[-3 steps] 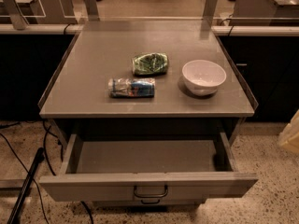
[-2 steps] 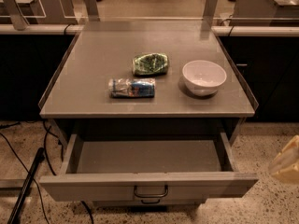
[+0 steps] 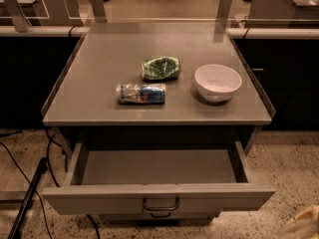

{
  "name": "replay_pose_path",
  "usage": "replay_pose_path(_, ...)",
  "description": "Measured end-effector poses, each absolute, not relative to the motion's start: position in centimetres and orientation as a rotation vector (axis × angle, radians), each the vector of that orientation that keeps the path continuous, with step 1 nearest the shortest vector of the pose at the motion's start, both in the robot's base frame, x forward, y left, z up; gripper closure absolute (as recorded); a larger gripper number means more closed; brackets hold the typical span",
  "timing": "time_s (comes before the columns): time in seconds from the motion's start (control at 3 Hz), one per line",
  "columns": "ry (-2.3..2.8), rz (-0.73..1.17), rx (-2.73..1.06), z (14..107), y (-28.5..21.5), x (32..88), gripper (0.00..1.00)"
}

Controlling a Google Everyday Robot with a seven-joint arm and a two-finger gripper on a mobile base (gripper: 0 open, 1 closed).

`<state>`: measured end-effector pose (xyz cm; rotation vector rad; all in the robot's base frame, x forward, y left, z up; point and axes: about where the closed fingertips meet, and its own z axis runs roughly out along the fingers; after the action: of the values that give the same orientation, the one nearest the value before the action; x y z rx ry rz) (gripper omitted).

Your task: Close top drawer

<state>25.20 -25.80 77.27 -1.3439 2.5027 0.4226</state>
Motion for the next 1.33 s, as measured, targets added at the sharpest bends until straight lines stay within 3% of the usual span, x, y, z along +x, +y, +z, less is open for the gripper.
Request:
replay_pose_path(0.33,2.436,0.495,-1.333,77.6,-24.3,25.0,1.0)
replay_pose_path(1.33,2.251,0.343,-1.385,70.8,-25.1,25.7,1.0)
